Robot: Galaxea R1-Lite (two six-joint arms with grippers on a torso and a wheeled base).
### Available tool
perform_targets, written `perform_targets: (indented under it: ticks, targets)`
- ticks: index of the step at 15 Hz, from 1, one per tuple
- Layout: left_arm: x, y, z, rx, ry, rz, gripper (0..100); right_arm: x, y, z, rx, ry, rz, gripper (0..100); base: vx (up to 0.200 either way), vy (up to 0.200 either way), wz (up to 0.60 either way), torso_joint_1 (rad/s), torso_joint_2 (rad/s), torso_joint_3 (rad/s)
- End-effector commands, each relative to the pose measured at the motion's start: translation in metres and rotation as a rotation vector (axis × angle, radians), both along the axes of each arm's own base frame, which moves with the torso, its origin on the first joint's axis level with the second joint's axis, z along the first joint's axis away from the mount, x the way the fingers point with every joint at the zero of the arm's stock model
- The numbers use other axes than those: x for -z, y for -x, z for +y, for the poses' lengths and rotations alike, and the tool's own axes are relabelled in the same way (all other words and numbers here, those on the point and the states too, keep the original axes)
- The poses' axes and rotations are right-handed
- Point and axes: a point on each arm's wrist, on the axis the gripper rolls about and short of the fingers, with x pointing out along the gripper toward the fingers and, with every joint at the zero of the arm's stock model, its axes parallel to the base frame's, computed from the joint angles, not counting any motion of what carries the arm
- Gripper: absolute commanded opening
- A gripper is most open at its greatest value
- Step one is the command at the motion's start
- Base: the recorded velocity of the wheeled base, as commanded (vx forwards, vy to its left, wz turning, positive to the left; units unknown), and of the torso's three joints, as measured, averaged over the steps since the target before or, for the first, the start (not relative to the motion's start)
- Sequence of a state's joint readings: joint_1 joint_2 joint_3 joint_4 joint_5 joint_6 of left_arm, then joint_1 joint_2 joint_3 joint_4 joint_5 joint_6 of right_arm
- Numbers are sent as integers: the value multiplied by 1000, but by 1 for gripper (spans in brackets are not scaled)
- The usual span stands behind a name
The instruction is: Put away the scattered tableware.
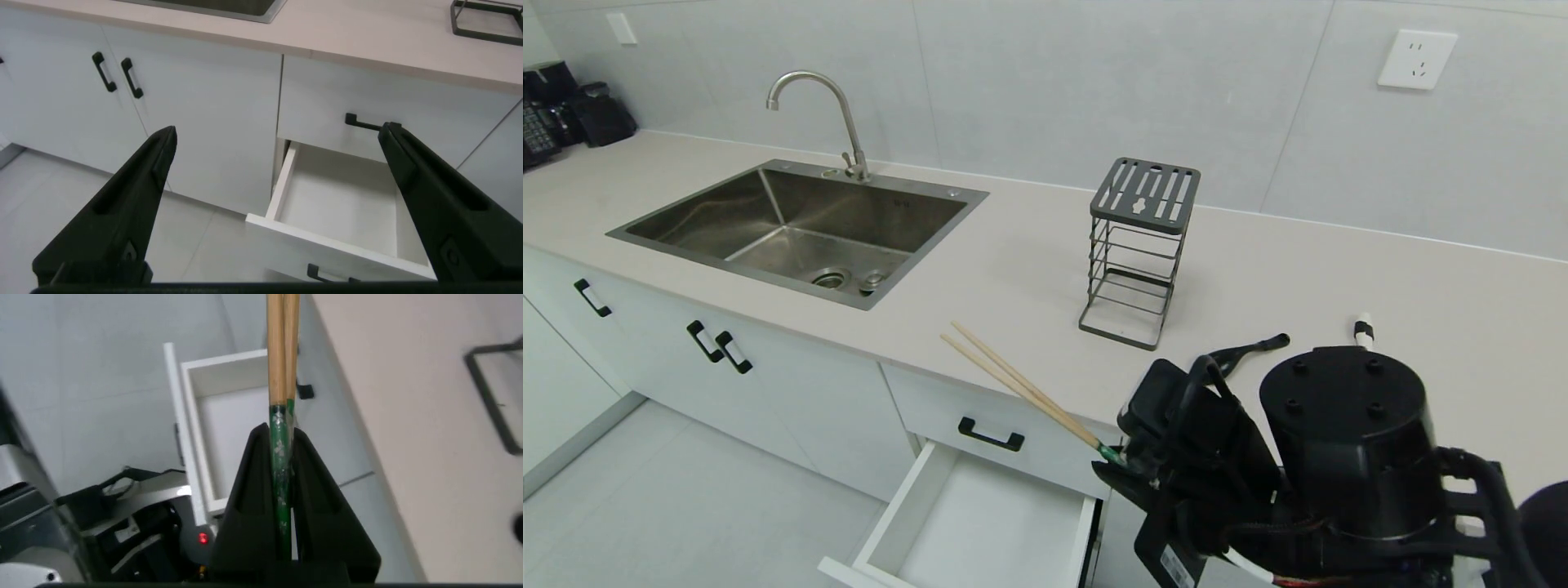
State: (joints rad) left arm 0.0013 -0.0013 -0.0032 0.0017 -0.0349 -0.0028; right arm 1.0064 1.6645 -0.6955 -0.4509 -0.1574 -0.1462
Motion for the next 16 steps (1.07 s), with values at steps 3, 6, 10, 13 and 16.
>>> perform_targets:
  ticks: [3, 6, 10, 13, 16]
  targets:
    - [0, 0, 0, 0, 0, 1, 100, -2, 6, 8, -30, -12, -16, 0, 0, 0, 0, 0, 0, 0]
    - [0, 0, 0, 0, 0, 1, 100, -1, 9, 10, -73, 10, -33, 0, 0, 0, 0, 0, 0, 0]
    - [0, 0, 0, 0, 0, 1, 100, 10, 13, 10, -137, 59, -73, 0, 0, 0, 0, -136, 270, 131]
    - [0, 0, 0, 0, 0, 1, 100, 13, 15, 20, -158, 62, -66, 0, 0, 0, 0, -155, 308, 144]
    - [0, 0, 0, 0, 0, 3, 100, 16, 12, 33, -173, 61, -66, 0, 0, 0, 0, -167, 329, 162]
